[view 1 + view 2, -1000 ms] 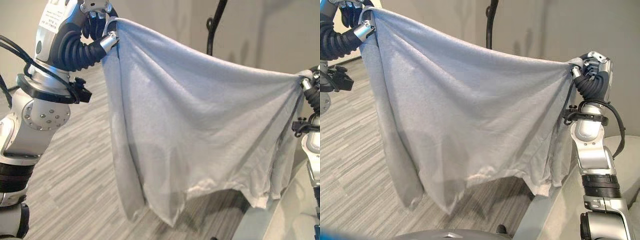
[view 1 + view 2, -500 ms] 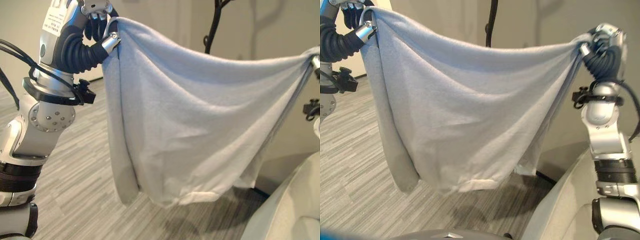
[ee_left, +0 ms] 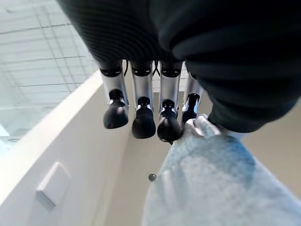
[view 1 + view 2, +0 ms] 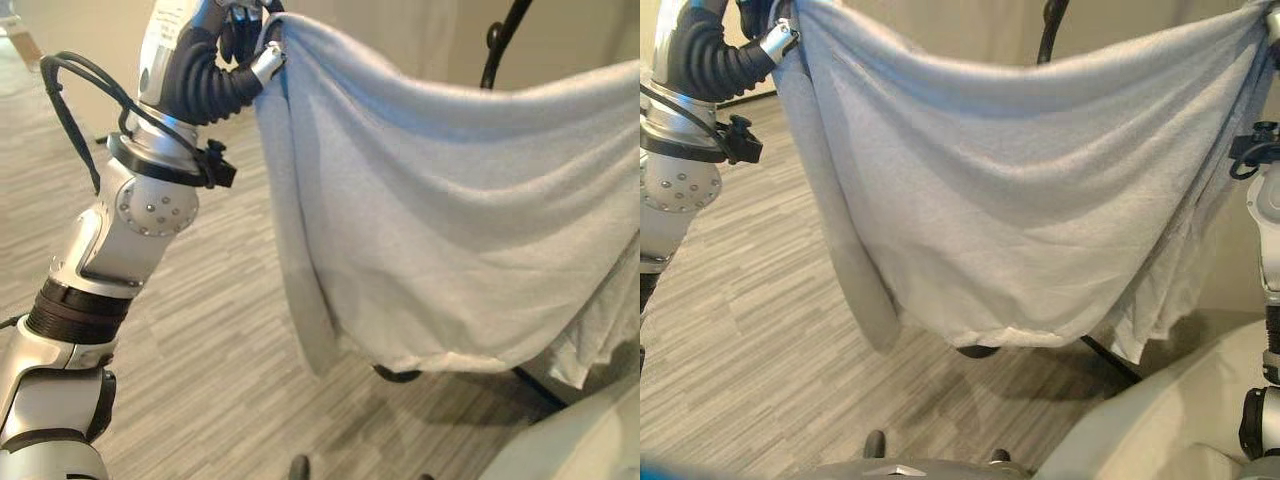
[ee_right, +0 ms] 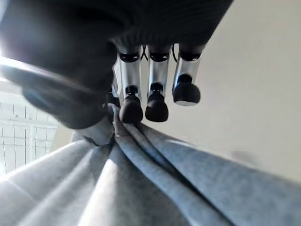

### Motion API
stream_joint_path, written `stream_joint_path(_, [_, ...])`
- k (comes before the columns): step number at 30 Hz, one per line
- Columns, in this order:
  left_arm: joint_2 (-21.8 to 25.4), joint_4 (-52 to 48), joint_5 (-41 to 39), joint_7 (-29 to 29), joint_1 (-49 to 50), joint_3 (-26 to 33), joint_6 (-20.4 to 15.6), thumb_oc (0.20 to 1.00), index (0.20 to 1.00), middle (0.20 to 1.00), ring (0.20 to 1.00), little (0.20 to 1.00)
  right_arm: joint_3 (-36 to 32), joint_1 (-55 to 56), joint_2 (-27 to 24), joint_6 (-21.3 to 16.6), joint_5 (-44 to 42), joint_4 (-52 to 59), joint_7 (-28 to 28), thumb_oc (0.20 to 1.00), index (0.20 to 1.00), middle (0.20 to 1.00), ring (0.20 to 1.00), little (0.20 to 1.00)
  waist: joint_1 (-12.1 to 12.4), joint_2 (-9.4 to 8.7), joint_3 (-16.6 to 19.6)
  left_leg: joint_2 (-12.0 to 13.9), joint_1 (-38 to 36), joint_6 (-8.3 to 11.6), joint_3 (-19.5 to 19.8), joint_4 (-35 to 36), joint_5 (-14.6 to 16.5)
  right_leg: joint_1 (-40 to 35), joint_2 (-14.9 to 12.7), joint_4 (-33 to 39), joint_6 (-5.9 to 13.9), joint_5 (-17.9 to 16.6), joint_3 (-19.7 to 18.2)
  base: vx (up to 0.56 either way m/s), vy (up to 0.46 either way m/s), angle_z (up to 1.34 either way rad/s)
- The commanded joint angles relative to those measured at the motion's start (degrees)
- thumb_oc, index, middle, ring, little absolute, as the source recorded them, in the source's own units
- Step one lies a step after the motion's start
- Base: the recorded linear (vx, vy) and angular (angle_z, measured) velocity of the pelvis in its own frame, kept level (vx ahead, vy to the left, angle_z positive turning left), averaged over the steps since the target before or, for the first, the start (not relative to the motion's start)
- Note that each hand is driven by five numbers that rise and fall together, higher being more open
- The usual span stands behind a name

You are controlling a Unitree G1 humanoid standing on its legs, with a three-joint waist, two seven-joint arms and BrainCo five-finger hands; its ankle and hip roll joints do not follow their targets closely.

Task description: Hang the clothes on the sofa on the clothes rack.

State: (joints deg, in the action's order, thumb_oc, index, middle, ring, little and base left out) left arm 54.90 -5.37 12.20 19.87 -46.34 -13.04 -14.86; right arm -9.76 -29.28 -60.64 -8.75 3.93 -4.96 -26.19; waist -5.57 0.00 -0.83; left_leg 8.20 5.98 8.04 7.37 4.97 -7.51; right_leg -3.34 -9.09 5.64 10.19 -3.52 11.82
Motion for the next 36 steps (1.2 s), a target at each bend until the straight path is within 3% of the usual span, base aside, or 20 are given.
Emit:
stream_joint_path(1, [3.5, 1.86, -2.12, 1.54, -3.45, 1.55, 0.19, 0.2, 0.2, 0.2, 0.2, 0.2, 0.98, -5.11, -1.13, -1.27, -2.01, 0.62, -1.11, 0.2, 0.2, 0.2, 0.2, 0.2, 0.09, -0.99, 3.38, -1.79, -9.09, -0.99, -4.31, 0.03, 11.28, 7.22, 0.09, -0.64, 3.29, 0.99, -2.88, 0.03, 0.027, -0.15])
stream_joint_path(18, [3.01, 0.85, -2.91, -0.44, 2.05, 3.8, 0.05, 0.2, 0.2, 0.2, 0.2, 0.2, 1.77, -2.89, 3.54, -0.3, -1.04, -0.74, -0.53, 0.2, 0.2, 0.2, 0.2, 0.2, 1.63, -0.94, 2.66, -3.02, -11.03, -2.34, -5.26, 0.03, 12.46, 5.86, -1.36, -0.64, 3.25, 0.85, -1.99, 0.01, 0.009, -0.05])
stream_joint_path(19, [4.02, 0.36, -3.24, -0.13, 3.17, 5.09, 0.24, 0.2, 0.2, 0.2, 0.2, 0.2, 3.42, -4.76, 3.43, -0.3, -0.84, -0.87, 0.11, 0.2, 0.2, 0.2, 0.2, 0.2, 2.94, -1.46, 2.22, -2.81, -11.11, -2.45, -5.29, 0.03, 12.94, 5.93, -1.06, -0.64, 3.1, 0.59, -0.74, -0.02, -0.116, -0.09])
stream_joint_path(21, [4.04, 0.2, -3.27, -0.08, 3.78, 5.61, 0.43, 0.2, 0.2, 0.2, 0.2, 0.2, 4.24, -5.62, 3.43, -0.32, -1.08, -1.1, 0.34, 0.2, 0.2, 0.2, 0.2, 0.2, 3.18, -1.64, 2.04, -2.42, -11.33, -2.39, -5.45, 0.03, 12.93, 6.06, -0.72, -0.78, 2.75, 0.36, -0.47, 0.03, -0.138, -0.16])
stream_joint_path(23, [3.84, -0.39, -3.1, -0.47, 5.44, 6.64, 0.69, 0.2, 0.2, 0.2, 0.2, 0.2, 4.53, -5.13, 3.83, -0.2, -1.41, -1.31, 0.89, 0.2, 0.2, 0.2, 0.2, 0.2, 3.5, -2.09, 1.87, -0.43, -12.16, -1.68, -5.52, -0.45, 13.11, 5.41, 0.51, -1.32, 2.01, 1.59, 0.07, 0.14, -0.249, -0.17])
stream_joint_path(24, [3.82, -1.08, -2.64, -0.84, 6.53, 7.22, 0.98, 0.2, 0.2, 0.2, 0.2, 0.2, 4.17, -4.17, 4.57, -0.41, -1.11, -0.52, 1.23, 0.2, 0.2, 0.2, 0.2, 0.2, 3.49, -2.46, 1.52, 1.52, -12.5, -0.73, -5.71, -2.72, 13.46, 4.1, 1.76, -1.44, 1.29, 2.55, 0.53, 0.17, -0.278, -0.09])
stream_joint_path(26, [4.9, -1.84, -2.24, -1.31, 6.42, 7.34, 1.13, 0.2, 0.2, 0.2, 0.2, 0.2, 4.42, -4.43, 4.36, -0.81, -1.19, 0.46, 1.13, 0.2, 0.2, 0.2, 0.2, 0.2, 4.01, -3.57, 0.18, 2.64, -10.35, -0.9, -5.77, -8.68, 12.15, 2.5, 2.69, -1.17, 0.55, 3.11, 0.66, 0.1, -0.263, -0.1])
stream_joint_path(29, [5.85, -1.63, -2.48, -0.71, 4.82, 6.59, 0.76, 0.2, 0.2, 0.2, 0.2, 0.2, 6.21, -6.83, 3.95, -1.51, -0.47, 1.2, 0.35, 0.2, 0.2, 0.2, 0.2, 0.2, 4.72, -5.56, -2.81, 1.86, -3.33, -1.71, -4.47, -22.25, 7.73, 1.04, 3.26, -0.72, -0.42, 2.75, -0.74, 0.05, -0.163, -0.23])
stream_joint_path(30, [6.0, -1.09, -2.75, -0.13, 4.66, 6.66, 0.92, 0.2, 0.2, 0.2, 0.2, 0.2, 6.47, -7.11, 3.87, -1.12, -0.02, 1.01, 0.59, 0.2, 0.2, 0.2, 0.2, 0.2, 4.47, -5.97, -3.14, 1.4, -0.21, -2.12, -4.86, -23.52, 9.25, 1.35, 2.83, -0.66, -0.12, 2.64, -1.36, 0.08, 0.021, -0.43])
stream_joint_path(31, [6.16, -0.87, -2.7, 0.32, 4.56, 7.03, 1.01, 0.2, 0.2, 0.2, 0.2, 0.2, 6.73, -7.41, 3.66, -0.78, 0.24, 0.94, 0.78, 0.2, 0.2, 0.2, 0.2, 0.2, 4.55, -5.98, -2.69, 1.14, 0.63, -2.16, -5.61, -20.4, 10.93, 1.44, 2.64, -0.64, 0.48, 3.0, -2.06, 0.17, 0.213, -0.34])
stream_joint_path(32, [6.22, -0.79, -2.67, 0.27, 4.29, 7.01, 1.13, 0.2, 0.2, 0.2, 0.2, 0.2, 6.75, -7.92, 3.22, -1.46, 0.42, 1.08, 0.28, 0.2, 0.2, 0.2, 0.2, 0.2, 4.86, -4.66, -2.32, 0.01, 1.94, -1.57, -6.28, -11.88, 9.43, 1.92, 3.09, -0.64, 1.37, 3.12, -3.7, 0.19, 0.19, -0.17])
stream_joint_path(33, [6.13, -0.68, -2.69, 0.27, 4.17, 6.98, 1.13, 0.2, 0.2, 0.2, 0.2, 0.2, 6.92, -8.11, 3.1, -1.55, 0.43, 0.92, 0.2, 0.2, 0.2, 0.2, 0.2, 0.2, 5.07, -4.66, -2.02, -0.01, 1.39, -1.58, -6.63, -10.34, 8.74, 2.25, 3.02, -0.64, 1.42, 3.13, -3.94, 0.16, 0.251, -0.17])
stream_joint_path(34, [5.92, -0.33, -2.86, 0.23, 3.73, 6.34, 0.86, 0.2, 0.2, 0.2, 0.2, 0.2, 7.56, -8.41, 2.65, -1.99, 0.8, 0.34, -0.39, 0.2, 0.2, 0.2, 0.2, 0.2, 5.91, -3.81, -1.84, -1.22, 1.76, -1.29, -6.94, -2.78, 7.01, 2.71, 3.11, -0.64, 1.67, 3.79, -4.85, 0.1, 0.182, -0.54])
stream_joint_path(36, [4.73, 1.96, -3.54, 0.43, 1.7, 4.27, 1.09, 0.2, 0.2, 0.2, 0.2, 0.2, 7.41, -9.44, 1.3, -0.6, 2.68, -1.71, -0.4, 0.2, 0.2, 0.2, 0.2, 0.2, 5.5, -2.35, -1.25, -3.32, 2.93, -0.54, -6.99, 0.03, 6.84, 2.15, 3.12, -0.64, 2.39, 4.52, -5.58, 0.21, 0.27, -0.89])
